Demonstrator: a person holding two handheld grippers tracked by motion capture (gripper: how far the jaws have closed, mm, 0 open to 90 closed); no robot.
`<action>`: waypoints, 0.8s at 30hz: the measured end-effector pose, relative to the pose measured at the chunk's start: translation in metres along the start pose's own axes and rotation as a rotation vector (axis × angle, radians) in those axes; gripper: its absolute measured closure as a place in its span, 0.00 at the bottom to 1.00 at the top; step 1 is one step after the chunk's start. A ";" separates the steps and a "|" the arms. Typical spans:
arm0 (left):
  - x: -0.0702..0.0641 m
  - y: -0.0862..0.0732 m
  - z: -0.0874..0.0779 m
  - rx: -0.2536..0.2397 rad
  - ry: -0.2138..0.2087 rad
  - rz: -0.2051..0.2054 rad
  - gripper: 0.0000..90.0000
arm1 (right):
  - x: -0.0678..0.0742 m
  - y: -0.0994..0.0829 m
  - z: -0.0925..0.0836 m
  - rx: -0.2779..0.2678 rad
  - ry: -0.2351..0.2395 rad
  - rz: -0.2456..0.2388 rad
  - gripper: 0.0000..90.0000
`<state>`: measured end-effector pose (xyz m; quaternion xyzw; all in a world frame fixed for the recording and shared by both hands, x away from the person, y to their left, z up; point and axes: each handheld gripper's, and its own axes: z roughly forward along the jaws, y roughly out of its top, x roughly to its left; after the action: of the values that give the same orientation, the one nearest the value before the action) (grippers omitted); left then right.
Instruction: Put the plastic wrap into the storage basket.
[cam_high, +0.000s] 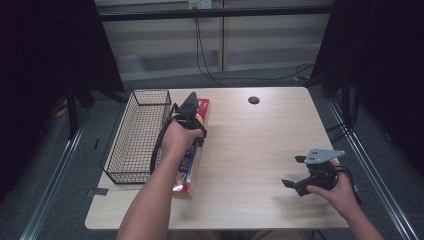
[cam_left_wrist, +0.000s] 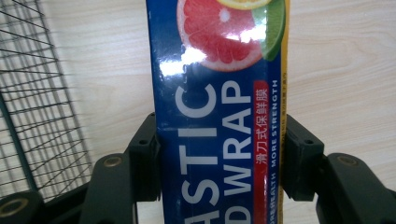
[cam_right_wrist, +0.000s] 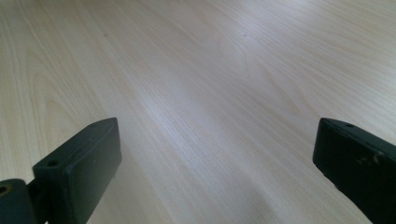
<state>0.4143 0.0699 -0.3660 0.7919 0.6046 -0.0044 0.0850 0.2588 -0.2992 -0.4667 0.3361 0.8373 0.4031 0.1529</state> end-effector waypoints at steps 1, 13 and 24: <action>0.000 0.000 0.000 0.000 0.000 0.000 0.48 | 0.000 0.000 0.000 -0.001 0.001 0.002 0.01; 0.011 -0.001 -0.016 0.001 -0.009 -0.028 0.48 | -0.002 -0.001 -0.001 -0.017 0.009 0.013 0.00; 0.019 0.001 -0.032 -0.022 -0.013 -0.043 0.48 | -0.003 -0.002 -0.001 -0.019 0.014 0.031 0.00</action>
<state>0.4174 0.0923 -0.3368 0.7778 0.6208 -0.0047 0.0978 0.2591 -0.3030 -0.4676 0.3447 0.8292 0.4158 0.1440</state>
